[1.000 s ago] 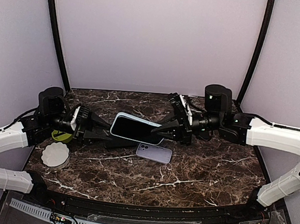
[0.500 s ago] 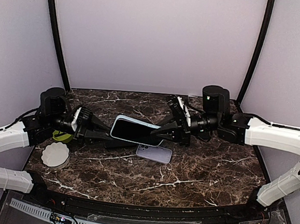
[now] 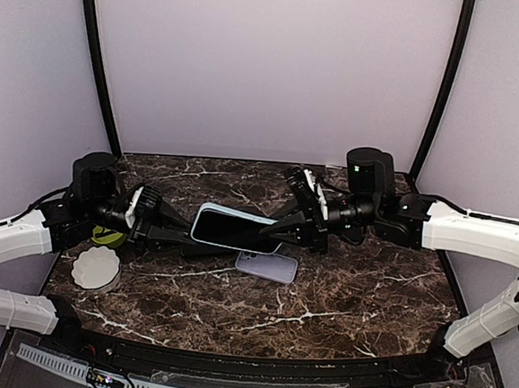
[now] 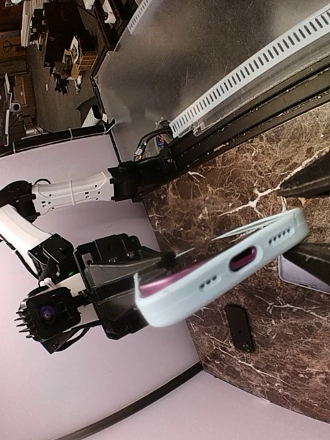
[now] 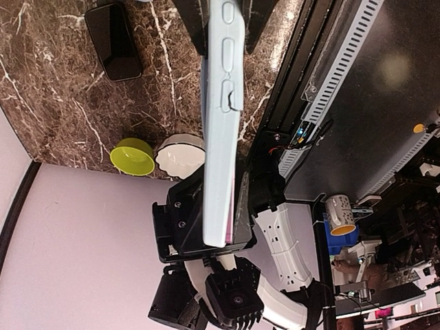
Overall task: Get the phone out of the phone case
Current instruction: Remove the bottom left corner of the phone case.
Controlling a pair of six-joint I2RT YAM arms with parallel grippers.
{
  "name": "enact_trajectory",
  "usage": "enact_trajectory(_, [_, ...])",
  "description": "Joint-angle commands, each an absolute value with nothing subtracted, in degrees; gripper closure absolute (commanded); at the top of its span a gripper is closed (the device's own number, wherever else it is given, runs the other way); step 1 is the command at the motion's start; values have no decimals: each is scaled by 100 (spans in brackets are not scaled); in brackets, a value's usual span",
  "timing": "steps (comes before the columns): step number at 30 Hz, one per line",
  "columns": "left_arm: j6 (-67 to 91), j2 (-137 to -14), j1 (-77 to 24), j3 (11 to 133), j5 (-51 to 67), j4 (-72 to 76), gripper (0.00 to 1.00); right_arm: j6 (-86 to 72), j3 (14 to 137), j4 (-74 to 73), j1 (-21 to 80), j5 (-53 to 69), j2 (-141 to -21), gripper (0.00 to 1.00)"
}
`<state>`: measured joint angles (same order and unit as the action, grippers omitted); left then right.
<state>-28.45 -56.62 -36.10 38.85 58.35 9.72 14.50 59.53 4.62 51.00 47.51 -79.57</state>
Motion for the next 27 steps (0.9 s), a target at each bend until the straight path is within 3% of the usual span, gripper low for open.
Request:
enact_trajectory(1, [-2939, -5697, -3577, 3986, 6019, 874, 76, 1543, 6267, 740, 5106, 4806, -7954, 100])
enact_trajectory(7, [-2991, -5717, -3573, 3990, 6090, 840, 80, 1656, 6329, 550, 5107, 4789, -7948, 100])
enact_trajectory(10, [-3056, -5742, -3577, 4009, 6149, 750, 88, 1658, 6335, 549, 5107, 4794, -7954, 100])
enact_trajectory(16, [-3104, -5773, -3577, 4042, 6283, 656, 93, 1776, 6334, 488, 5123, 4843, -7963, 100])
enact_trajectory(27, [-3258, -5948, -3652, 4133, 6642, 246, 94, 2700, 6343, -48, 5373, 4715, -7931, 100])
